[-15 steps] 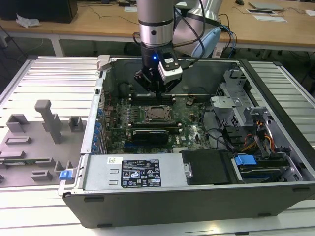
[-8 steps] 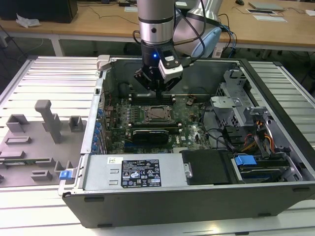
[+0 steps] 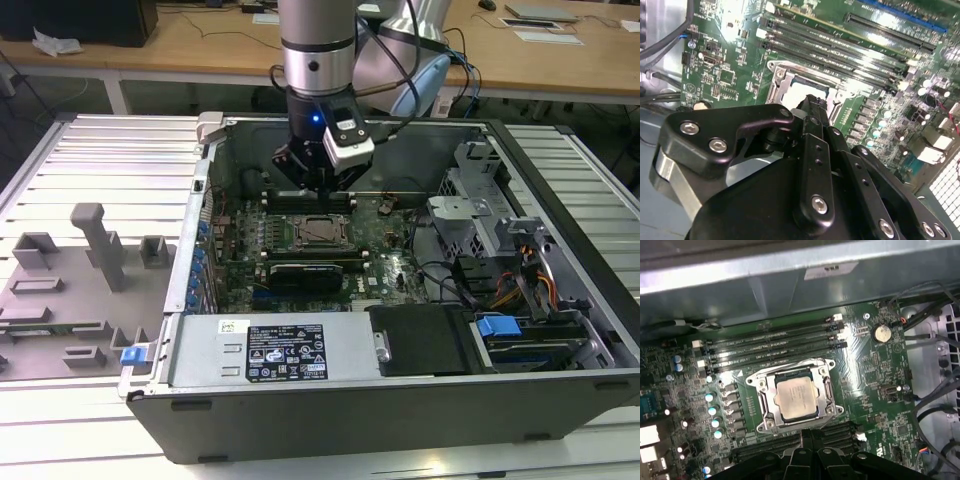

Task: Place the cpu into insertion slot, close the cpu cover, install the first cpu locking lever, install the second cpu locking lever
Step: 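Install the second cpu locking lever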

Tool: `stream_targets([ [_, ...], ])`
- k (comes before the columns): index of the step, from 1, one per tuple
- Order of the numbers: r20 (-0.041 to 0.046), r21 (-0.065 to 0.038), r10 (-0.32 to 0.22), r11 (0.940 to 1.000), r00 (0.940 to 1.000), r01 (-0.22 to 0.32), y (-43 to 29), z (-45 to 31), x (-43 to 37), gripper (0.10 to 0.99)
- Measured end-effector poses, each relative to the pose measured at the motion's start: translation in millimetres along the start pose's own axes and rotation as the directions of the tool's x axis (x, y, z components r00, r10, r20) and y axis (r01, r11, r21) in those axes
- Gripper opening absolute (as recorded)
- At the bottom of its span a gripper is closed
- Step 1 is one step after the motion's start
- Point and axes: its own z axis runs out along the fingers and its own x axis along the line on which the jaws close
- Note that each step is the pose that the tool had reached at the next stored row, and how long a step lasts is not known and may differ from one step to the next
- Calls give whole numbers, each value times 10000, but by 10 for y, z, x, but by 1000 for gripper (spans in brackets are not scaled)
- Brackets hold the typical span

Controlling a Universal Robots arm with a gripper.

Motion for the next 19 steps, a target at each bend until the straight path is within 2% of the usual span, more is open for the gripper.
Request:
stream_targets([
  [3, -1, 2, 0, 10000, 10000, 0, -44, 14, -6, 106],
  [5, -3, -5, 1, 10000, 10000, -1, -75, 62, -3, 106],
  [11, -28, -37, 3, 10000, 10000, -4, -107, 187, 41, 106],
  [19, -60, -101, 9, 9999, 10000, -9, -128, 281, 80, 106],
])
